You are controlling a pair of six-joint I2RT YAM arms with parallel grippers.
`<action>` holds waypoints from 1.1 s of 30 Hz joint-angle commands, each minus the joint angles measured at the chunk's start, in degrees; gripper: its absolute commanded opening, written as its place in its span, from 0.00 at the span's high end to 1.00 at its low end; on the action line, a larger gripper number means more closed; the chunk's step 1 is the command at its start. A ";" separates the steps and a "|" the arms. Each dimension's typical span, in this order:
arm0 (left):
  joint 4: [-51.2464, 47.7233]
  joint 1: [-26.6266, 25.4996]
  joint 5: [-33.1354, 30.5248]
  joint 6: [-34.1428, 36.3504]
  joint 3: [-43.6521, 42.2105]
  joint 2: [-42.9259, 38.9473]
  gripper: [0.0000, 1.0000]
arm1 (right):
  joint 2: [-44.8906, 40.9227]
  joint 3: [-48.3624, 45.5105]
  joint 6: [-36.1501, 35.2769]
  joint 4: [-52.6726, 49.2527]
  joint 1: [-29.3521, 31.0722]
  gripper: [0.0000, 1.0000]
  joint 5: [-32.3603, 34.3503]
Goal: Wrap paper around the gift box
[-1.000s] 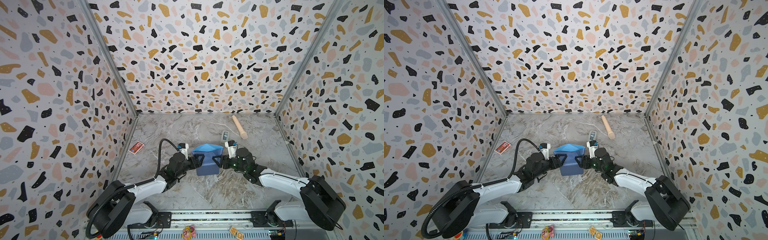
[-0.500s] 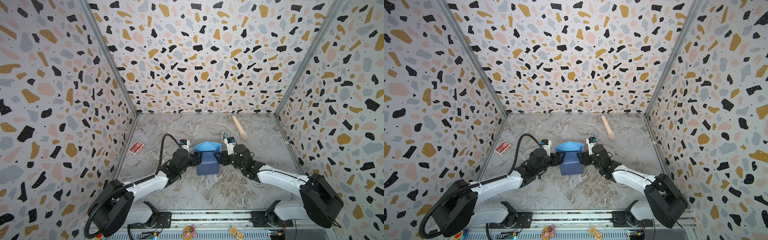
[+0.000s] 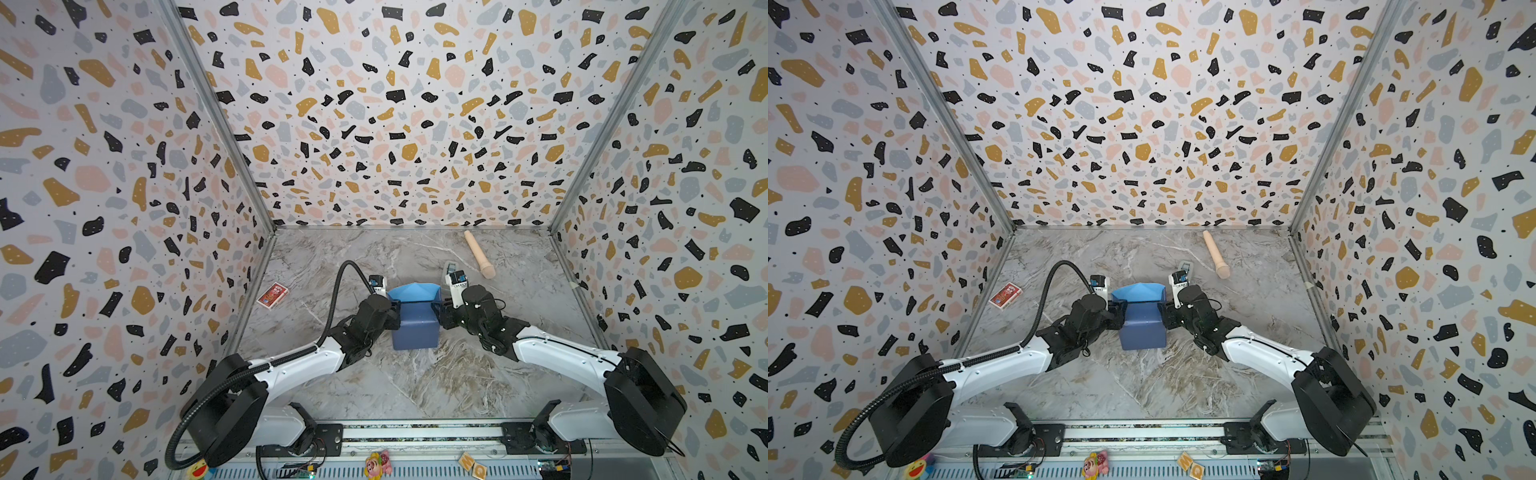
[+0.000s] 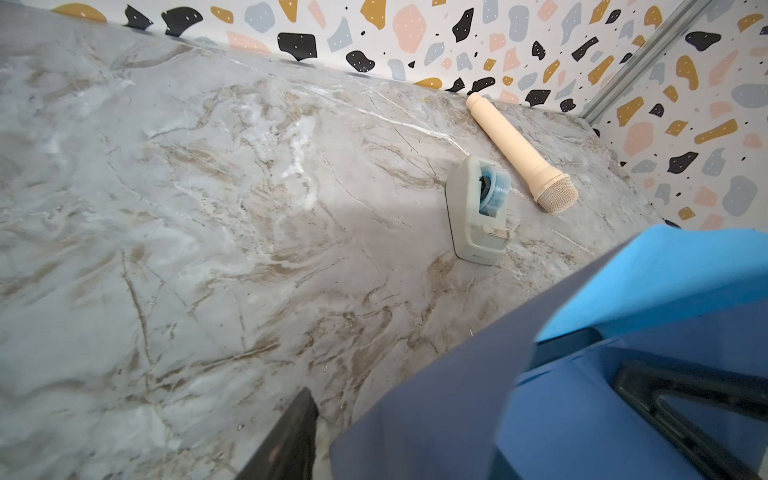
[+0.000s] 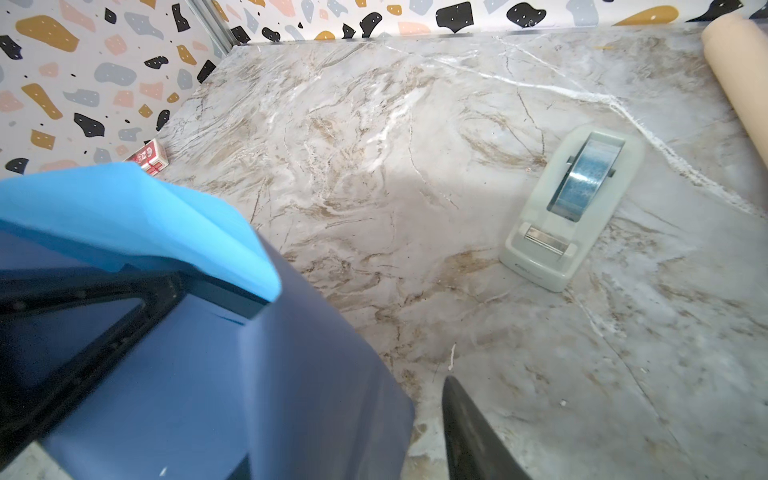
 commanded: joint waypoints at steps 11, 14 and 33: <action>-1.12 -2.49 -6.07 3.23 3.44 2.38 0.75 | 0.85 3.36 -1.11 -6.54 1.44 0.57 5.23; -1.04 -2.79 -6.27 3.53 3.67 2.81 0.78 | 0.60 4.04 -0.74 -6.54 1.48 0.57 5.75; 0.67 -3.38 -5.51 3.15 3.40 4.95 0.96 | 0.71 6.46 0.59 -7.36 1.61 0.64 6.23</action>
